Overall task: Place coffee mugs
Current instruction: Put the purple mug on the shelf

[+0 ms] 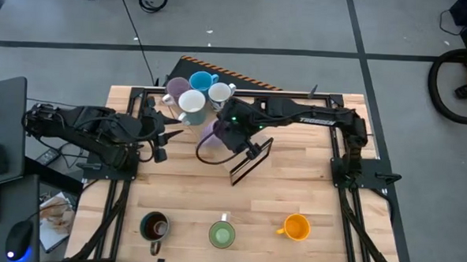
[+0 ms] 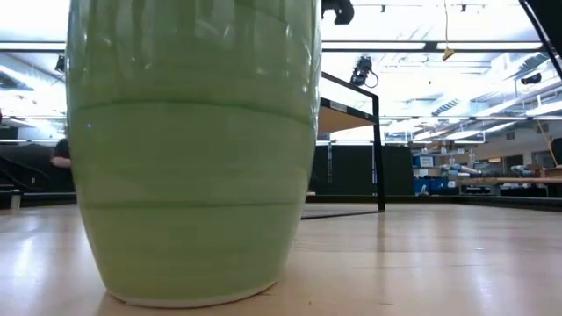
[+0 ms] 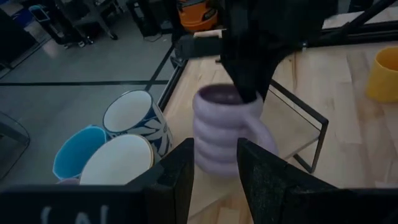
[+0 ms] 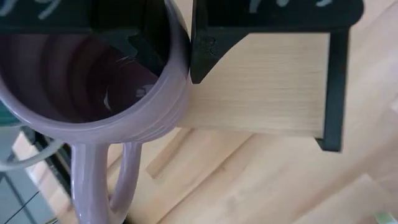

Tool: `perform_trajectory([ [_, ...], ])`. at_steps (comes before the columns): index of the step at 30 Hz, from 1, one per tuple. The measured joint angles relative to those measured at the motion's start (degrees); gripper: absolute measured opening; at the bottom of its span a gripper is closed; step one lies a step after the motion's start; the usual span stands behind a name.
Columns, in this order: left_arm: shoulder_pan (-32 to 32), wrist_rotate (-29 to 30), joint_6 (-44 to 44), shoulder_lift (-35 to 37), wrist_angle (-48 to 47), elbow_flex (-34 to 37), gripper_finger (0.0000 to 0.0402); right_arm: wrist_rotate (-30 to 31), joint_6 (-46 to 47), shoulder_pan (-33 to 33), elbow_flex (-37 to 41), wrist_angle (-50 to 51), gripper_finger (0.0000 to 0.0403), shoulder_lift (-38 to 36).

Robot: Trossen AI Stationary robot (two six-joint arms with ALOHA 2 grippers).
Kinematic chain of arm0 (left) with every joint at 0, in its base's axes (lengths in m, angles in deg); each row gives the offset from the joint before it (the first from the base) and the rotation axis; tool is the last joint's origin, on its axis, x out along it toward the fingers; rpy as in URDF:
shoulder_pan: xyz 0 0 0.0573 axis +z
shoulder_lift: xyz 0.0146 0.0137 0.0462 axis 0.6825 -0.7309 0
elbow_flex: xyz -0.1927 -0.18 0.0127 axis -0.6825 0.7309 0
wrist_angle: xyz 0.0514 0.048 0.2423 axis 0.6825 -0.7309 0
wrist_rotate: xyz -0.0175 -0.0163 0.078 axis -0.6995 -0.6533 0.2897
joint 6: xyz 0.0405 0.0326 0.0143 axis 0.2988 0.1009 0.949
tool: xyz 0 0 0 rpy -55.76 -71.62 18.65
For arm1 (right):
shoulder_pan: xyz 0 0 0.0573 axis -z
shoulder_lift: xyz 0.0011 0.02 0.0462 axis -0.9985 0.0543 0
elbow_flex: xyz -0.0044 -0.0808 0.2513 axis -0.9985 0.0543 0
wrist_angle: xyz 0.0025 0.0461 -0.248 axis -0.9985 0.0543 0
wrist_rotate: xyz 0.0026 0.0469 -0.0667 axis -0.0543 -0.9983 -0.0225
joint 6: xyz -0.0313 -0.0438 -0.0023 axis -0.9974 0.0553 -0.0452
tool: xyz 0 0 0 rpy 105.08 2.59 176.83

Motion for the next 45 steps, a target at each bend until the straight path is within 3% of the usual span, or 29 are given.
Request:
perform_trajectory([
  [16, 0.0, -0.02, -0.44, -0.11, -1.98, 0.0, 0.0128, 1.97, -0.23, 1.37, 0.0, -1.04, 0.0046, 2.13],
  [32, 0.0, -0.02, -1.57, -0.11, -1.98, 0.02, 0.0128, 5.62, 2.46, 1.44, 0.0, -4.58, 0.0126, 2.13],
  [45, 0.0, -0.03, -1.98, -0.11, -1.95, 0.04, 0.0128, 8.9, 11.97, 1.44, 0.0, -8.57, 0.0148, 2.13],
])
